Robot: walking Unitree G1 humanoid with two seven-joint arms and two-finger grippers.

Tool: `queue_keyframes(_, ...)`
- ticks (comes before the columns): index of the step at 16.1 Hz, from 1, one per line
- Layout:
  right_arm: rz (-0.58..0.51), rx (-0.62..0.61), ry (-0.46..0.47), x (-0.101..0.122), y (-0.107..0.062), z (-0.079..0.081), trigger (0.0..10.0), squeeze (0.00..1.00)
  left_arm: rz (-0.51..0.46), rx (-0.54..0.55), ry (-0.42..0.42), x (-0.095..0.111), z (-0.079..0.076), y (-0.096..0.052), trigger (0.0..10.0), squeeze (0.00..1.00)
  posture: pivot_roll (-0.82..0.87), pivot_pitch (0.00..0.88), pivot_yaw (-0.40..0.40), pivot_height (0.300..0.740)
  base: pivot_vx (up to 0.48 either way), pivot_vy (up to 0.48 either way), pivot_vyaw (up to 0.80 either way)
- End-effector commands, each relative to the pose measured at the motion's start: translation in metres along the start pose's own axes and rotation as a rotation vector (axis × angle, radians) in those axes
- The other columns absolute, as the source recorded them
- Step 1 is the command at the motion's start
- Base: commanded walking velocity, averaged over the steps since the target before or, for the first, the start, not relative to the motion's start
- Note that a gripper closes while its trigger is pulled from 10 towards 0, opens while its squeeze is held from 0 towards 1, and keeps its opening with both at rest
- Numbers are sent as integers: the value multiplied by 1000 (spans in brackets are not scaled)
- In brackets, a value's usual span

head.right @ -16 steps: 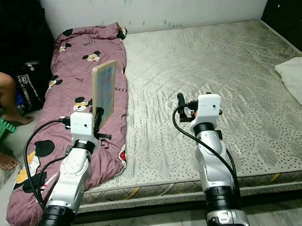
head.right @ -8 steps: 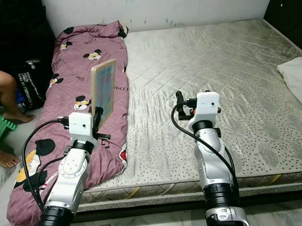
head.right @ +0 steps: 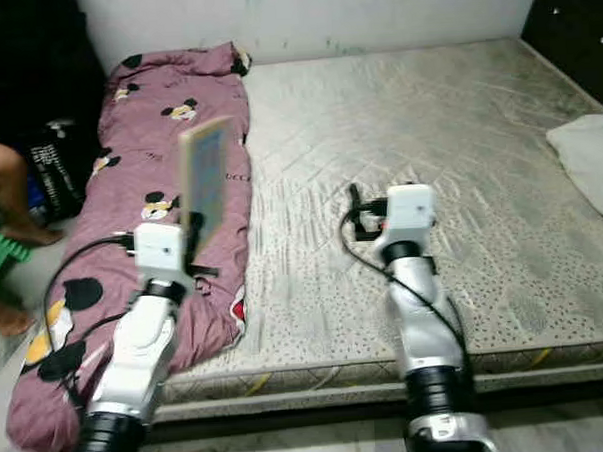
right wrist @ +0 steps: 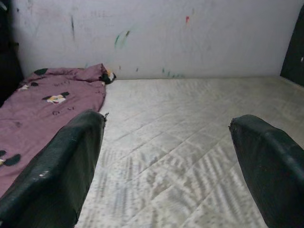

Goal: Clean up the room

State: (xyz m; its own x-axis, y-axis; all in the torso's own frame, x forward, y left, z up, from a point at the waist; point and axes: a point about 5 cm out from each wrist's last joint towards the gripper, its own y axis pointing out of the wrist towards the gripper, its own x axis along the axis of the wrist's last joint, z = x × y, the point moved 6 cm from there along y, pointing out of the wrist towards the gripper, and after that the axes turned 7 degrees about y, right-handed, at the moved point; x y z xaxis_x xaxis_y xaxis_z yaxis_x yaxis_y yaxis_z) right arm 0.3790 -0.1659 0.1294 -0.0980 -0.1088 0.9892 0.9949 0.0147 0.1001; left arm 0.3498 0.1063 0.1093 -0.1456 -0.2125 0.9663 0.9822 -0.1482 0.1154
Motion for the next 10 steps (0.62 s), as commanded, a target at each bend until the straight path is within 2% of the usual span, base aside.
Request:
queue_keyframes(1,-11,14,7,3,3,8,10000,0,-41,24,8,11,11,2,10000,0,-85,39,56,740,0,-322,0)
queue_keyframes(10,-12,14,2,4,5,7,10000,0,-40,24,3,12,11,3,10000,0,-90,38,55,740,0,-354,0)
